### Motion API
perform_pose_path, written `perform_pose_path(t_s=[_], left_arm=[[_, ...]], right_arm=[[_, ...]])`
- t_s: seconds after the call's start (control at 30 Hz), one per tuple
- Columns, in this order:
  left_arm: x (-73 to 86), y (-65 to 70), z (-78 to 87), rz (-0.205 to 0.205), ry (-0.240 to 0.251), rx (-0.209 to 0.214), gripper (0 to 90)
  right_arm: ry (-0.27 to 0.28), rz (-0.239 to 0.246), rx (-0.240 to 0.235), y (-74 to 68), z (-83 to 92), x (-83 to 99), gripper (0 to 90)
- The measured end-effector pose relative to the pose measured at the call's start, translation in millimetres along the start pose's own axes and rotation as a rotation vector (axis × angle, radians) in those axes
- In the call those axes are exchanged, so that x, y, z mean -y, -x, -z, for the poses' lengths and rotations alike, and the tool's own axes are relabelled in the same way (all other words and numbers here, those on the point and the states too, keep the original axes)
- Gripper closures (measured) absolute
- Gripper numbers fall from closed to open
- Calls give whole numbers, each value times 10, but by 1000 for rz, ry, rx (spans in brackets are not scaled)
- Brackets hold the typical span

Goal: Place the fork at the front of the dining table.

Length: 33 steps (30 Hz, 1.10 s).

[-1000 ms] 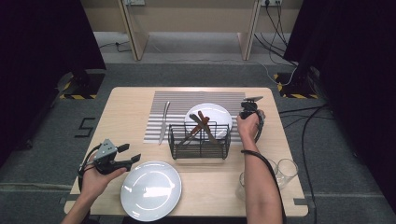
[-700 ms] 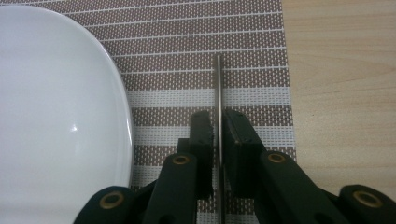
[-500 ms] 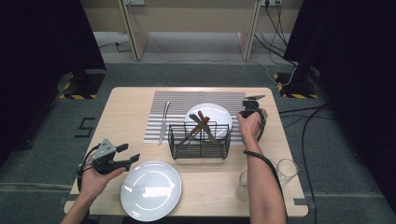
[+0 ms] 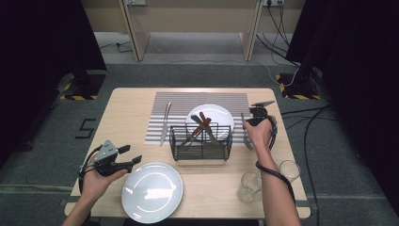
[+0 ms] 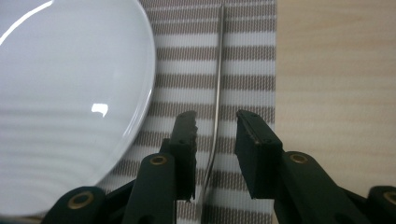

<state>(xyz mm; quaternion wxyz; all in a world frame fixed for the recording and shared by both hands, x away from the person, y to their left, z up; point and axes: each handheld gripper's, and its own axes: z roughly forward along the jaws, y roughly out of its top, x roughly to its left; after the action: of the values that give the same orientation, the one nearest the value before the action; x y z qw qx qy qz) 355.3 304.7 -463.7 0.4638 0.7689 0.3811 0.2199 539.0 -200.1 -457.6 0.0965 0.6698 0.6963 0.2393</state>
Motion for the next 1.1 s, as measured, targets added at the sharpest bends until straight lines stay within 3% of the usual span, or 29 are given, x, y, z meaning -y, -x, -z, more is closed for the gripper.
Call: perform_pose_path(t_s=[0.33, 1.1], left_arm=[[-2, 7, -1, -2, -2, 3, 324], [1, 9, -7, -4, -3, 4, 324]], right_arm=[[-85, 5, -19, -6, 37, 130, 716], [-172, 16, -6, -29, -64, 187, 813]])
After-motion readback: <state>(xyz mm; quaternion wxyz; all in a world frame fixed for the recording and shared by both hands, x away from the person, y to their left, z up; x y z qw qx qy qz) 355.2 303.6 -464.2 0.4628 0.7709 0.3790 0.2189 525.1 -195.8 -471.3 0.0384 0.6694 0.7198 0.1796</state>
